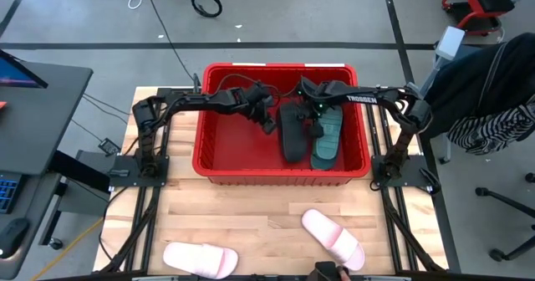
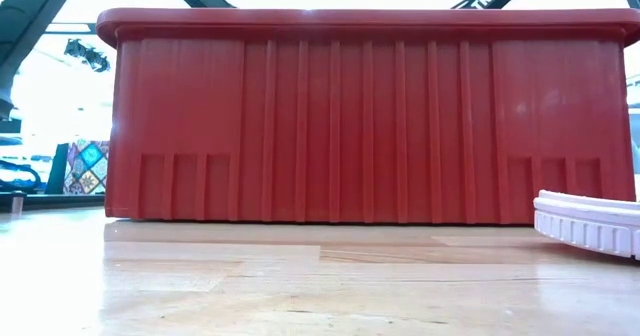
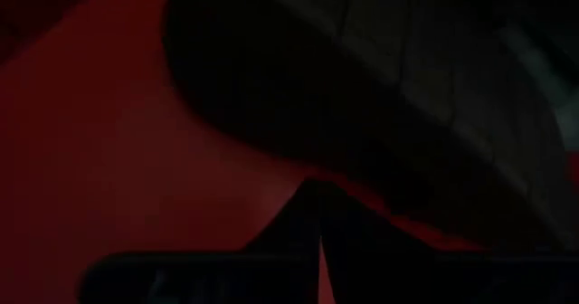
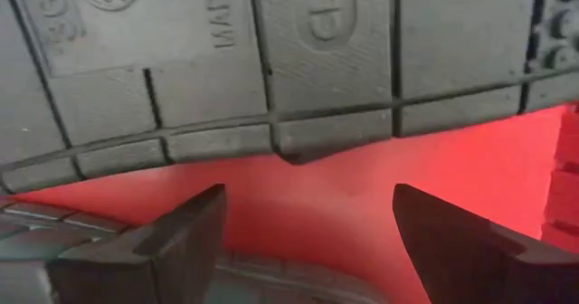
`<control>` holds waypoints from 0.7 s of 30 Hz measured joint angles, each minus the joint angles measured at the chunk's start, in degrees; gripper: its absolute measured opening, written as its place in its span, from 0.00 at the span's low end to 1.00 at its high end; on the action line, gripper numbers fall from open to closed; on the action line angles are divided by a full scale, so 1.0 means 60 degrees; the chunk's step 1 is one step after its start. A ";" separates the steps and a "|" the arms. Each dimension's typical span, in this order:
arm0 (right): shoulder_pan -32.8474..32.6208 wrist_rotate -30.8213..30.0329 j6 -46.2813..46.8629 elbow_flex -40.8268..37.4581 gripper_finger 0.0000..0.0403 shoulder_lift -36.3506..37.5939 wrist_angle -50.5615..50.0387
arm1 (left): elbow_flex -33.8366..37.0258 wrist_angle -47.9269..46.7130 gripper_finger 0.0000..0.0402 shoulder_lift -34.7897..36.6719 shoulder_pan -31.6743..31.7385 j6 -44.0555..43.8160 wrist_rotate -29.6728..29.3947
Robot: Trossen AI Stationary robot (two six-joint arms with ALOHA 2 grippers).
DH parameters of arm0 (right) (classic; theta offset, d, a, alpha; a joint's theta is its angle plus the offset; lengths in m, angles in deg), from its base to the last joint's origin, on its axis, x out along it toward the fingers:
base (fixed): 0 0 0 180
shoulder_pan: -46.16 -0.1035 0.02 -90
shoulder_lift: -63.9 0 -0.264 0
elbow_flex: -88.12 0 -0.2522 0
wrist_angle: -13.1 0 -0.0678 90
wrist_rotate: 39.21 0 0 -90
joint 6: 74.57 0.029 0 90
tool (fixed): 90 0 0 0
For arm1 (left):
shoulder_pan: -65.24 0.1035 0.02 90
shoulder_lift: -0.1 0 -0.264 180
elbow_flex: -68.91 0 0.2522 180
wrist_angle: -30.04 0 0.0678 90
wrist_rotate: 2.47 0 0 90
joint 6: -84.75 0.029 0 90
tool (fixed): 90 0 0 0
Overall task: Pick and place slides into bin
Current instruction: Put the black slides into the red bin
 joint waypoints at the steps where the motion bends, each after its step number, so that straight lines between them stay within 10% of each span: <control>1: 0.0000 0.0017 -0.0099 -0.0062 0.80 0.0000 0.0101 | 0.0000 -0.0075 0.02 0.0015 -0.0066 0.0003 0.0104; 21: -0.0325 0.0911 0.1035 -0.0175 0.80 -0.0377 0.1086 | 0.0000 -0.0085 0.02 -0.0179 -0.0666 0.0150 0.0110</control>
